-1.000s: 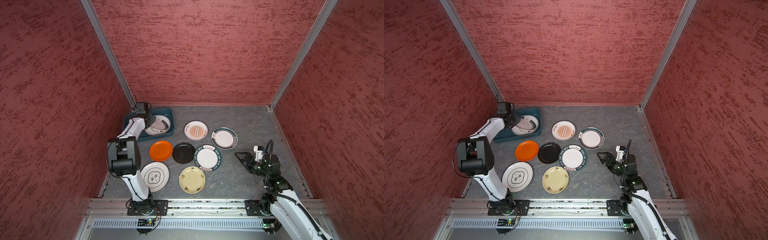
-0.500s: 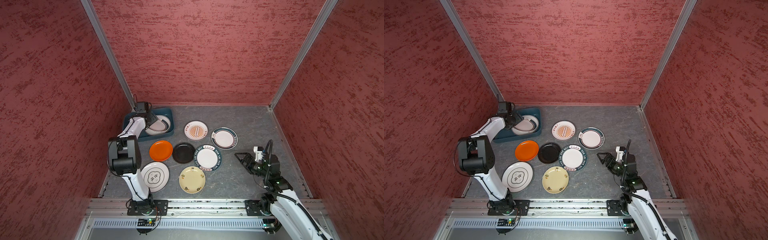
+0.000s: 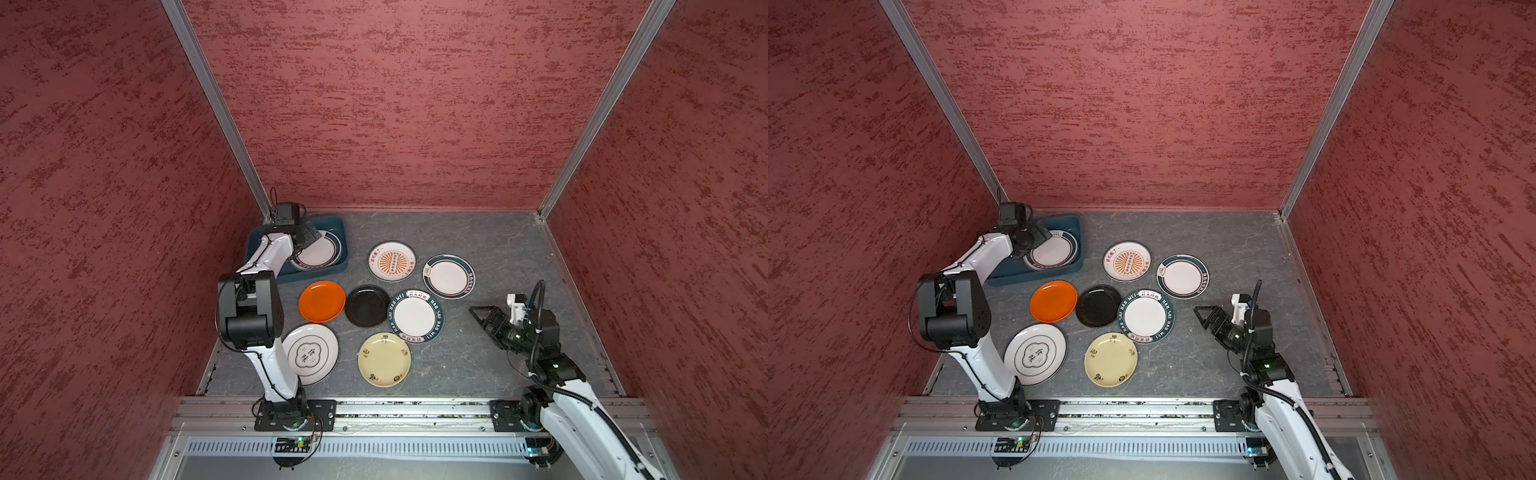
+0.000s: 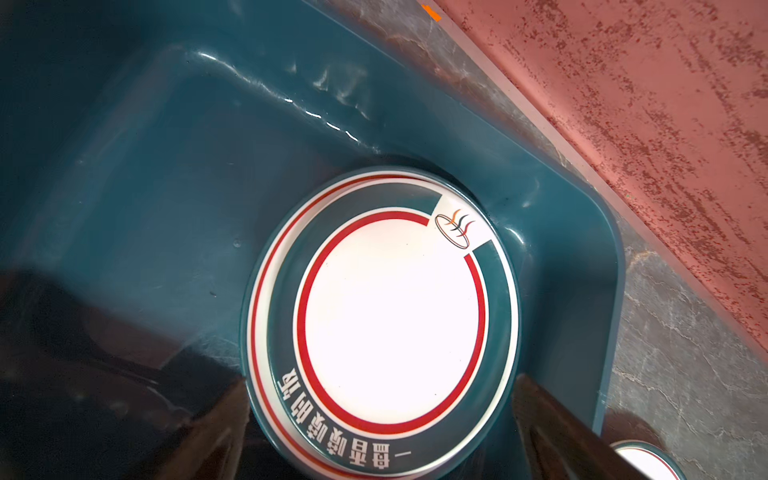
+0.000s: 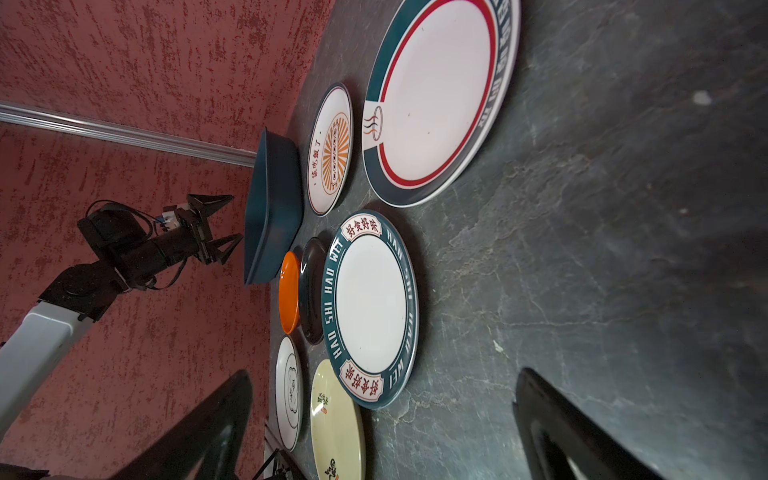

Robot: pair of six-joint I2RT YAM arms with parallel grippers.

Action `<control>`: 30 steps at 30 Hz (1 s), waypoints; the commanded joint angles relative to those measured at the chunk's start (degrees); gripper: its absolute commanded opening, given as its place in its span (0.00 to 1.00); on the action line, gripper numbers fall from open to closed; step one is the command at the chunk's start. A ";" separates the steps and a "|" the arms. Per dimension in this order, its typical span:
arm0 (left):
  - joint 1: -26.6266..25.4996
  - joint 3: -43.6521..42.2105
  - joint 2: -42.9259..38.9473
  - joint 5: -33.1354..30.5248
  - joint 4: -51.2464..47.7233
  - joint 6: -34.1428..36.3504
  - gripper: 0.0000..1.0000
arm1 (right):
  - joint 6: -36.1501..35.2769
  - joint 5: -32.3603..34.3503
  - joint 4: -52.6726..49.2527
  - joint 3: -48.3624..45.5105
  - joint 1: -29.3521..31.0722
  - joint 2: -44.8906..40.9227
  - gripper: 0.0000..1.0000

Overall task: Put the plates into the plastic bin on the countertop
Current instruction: 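Raise the left gripper from the bin while right gripper reaches toward another green-rimmed plate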

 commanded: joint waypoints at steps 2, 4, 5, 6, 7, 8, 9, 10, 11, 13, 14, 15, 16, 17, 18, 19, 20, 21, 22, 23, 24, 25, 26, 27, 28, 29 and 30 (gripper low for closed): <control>-0.98 -1.42 -3.17 -0.72 2.52 0.68 0.99 | 0.15 1.15 -0.13 -0.04 0.11 -0.34 0.99; -1.49 -3.32 -5.77 -0.70 4.16 0.50 0.99 | 0.13 1.04 -0.13 0.20 0.12 -0.08 0.99; -1.78 -4.53 -7.41 -0.71 5.06 0.37 0.99 | 0.20 1.05 -0.13 0.39 0.06 0.11 0.99; -2.06 -5.76 -9.06 -0.70 5.96 0.32 0.99 | 0.15 1.06 -0.13 0.67 0.11 0.38 0.99; -2.39 -6.78 -10.55 -0.74 6.72 0.32 0.99 | 0.20 1.00 -0.13 0.90 0.06 0.72 0.99; -2.75 -8.24 -12.34 -0.61 7.57 0.27 0.99 | 0.11 0.91 0.00 1.20 0.07 1.16 0.99; -3.17 -9.76 -14.16 -0.63 8.30 0.12 0.99 | 0.03 0.72 0.13 1.53 0.15 1.68 0.99; -3.49 -11.00 -15.75 -0.69 8.81 -0.12 0.99 | -0.30 0.50 0.42 1.81 0.11 2.16 0.99; -4.04 -12.44 -17.60 -0.61 9.42 -0.34 0.99 | -0.82 0.18 0.81 2.12 0.08 2.78 0.99; -5.02 -15.87 -21.30 -0.27 10.49 -0.97 0.99 | -2.03 -0.55 1.61 2.56 0.08 3.92 0.99; -5.61 -17.92 -23.41 0.10 11.35 -1.40 0.99 | -2.63 -0.67 1.54 2.91 0.12 4.53 0.99; -6.38 -20.12 -25.43 0.46 12.11 -1.95 0.99 | -3.42 -0.72 1.58 3.31 0.12 5.19 0.99; -7.09 -22.06 -27.31 0.90 12.84 -2.29 0.99 | -3.87 -0.51 1.62 3.54 0.10 5.77 0.99; -7.78 -24.13 -29.43 1.39 13.41 -2.69 0.99 | -4.39 -0.21 1.86 3.78 0.11 6.46 0.99; -8.57 -25.99 -31.46 1.66 13.40 -3.49 0.99 | -4.74 -0.07 2.50 3.84 0.11 7.24 0.99; -9.19 -27.57 -33.29 2.13 13.54 -4.15 0.99 | -4.89 0.23 3.20 3.89 0.11 8.00 0.99; -9.87 -29.49 -35.38 3.00 13.98 -4.78 0.99 | -5.18 0.50 4.10 3.96 0.07 9.02 0.99; -10.64 -31.33 -37.50 4.16 14.51 -5.47 0.99 | -5.55 0.78 5.09 4.08 0.08 10.25 0.99; -11.33 -32.84 -39.14 5.11 14.92 -5.95 0.99 | -6.20 0.94 5.54 4.30 0.14 11.43 0.99; -12.02 -34.18 -41.14 6.34 15.07 -6.26 0.99 | -7.29 1.04 6.06 4.67 0.07 12.92 0.99; -12.99 -35.36 -42.77 7.25 14.73 -6.96 0.99 | -8.78 0.83 6.72 5.32 0.06 14.60 0.99; -13.70 -36.13 -44.13 8.02 14.21 -7.83 0.99 | -9.50 0.89 7.25 5.60 0.11 15.69 0.99; -14.69 -37.00 -45.48 9.31 13.74 -8.57 0.99 | -10.03 1.04 7.53 6.07 0.08 16.89 0.99; -15.73 -37.66 -46.59 10.23 13.76 -9.07 0.99 | -10.49 1.22 7.88 6.42 0.10 17.84 0.99; -17.18 -38.34 -47.73 10.84 13.72 -9.33 0.99 | -10.63 1.53 8.25 6.89 0.09 18.96 0.99; -18.55 -38.95 -48.67 11.15 13.52 -9.59 0.99 | -10.69 1.87 8.83 7.17 0.07 20.01 0.99; -19.52 -39.29 -49.39 11.65 13.46 -9.79 0.99 | -10.70 2.17 9.32 7.59 0.11 21.12 0.99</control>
